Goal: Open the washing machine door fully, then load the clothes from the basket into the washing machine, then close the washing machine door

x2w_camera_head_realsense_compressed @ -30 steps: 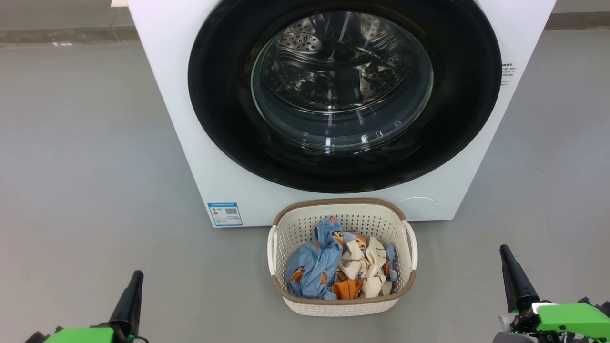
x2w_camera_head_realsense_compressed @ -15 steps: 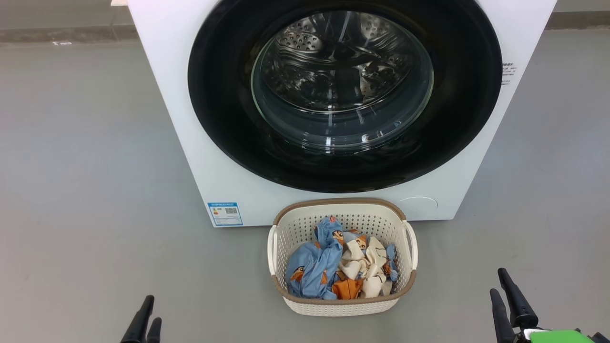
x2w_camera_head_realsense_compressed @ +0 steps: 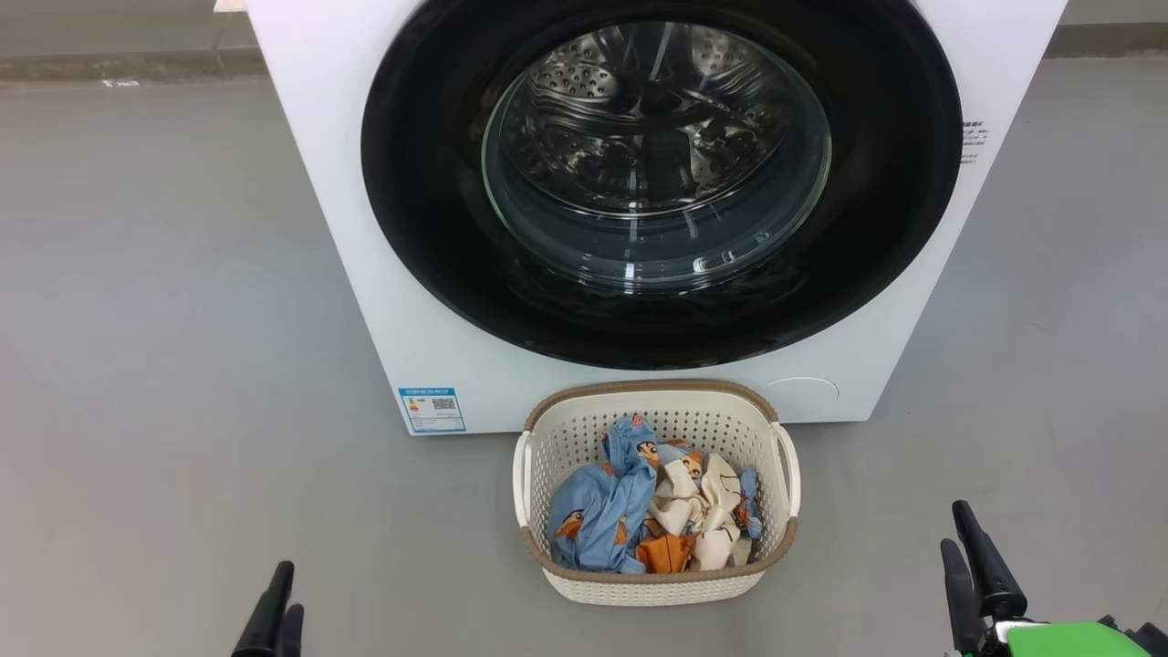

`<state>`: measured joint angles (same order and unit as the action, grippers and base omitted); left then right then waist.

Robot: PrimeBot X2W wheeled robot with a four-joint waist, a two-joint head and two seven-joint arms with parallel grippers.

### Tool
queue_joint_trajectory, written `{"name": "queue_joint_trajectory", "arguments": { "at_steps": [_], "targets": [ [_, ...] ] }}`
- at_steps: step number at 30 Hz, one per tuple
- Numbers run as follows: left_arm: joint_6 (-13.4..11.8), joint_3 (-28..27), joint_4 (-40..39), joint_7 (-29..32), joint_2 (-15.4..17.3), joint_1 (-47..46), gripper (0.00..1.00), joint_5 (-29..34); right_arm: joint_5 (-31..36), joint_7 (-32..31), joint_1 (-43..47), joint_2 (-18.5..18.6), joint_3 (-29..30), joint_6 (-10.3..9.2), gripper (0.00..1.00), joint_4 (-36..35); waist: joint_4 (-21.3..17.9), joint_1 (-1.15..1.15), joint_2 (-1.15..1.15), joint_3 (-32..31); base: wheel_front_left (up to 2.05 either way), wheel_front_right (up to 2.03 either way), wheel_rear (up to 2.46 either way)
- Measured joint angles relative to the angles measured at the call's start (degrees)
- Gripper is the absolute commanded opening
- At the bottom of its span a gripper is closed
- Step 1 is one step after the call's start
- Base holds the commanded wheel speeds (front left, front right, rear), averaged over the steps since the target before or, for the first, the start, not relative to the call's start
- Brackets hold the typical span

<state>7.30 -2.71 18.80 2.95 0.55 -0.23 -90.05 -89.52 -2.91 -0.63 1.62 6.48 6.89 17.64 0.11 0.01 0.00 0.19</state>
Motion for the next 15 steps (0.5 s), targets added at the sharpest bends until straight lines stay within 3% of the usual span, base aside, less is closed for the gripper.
{"name": "queue_joint_trajectory", "arguments": {
  "at_steps": [15],
  "targets": [
    [0.0,0.0,-1.6,-2.3,0.1,-0.1,1.00,11.2,11.3,2.4,-0.1,0.2,-0.3,0.00,1.00,-2.7,0.1,0.00,0.00,0.0,0.00,0.00,0.00]
  ]
}}
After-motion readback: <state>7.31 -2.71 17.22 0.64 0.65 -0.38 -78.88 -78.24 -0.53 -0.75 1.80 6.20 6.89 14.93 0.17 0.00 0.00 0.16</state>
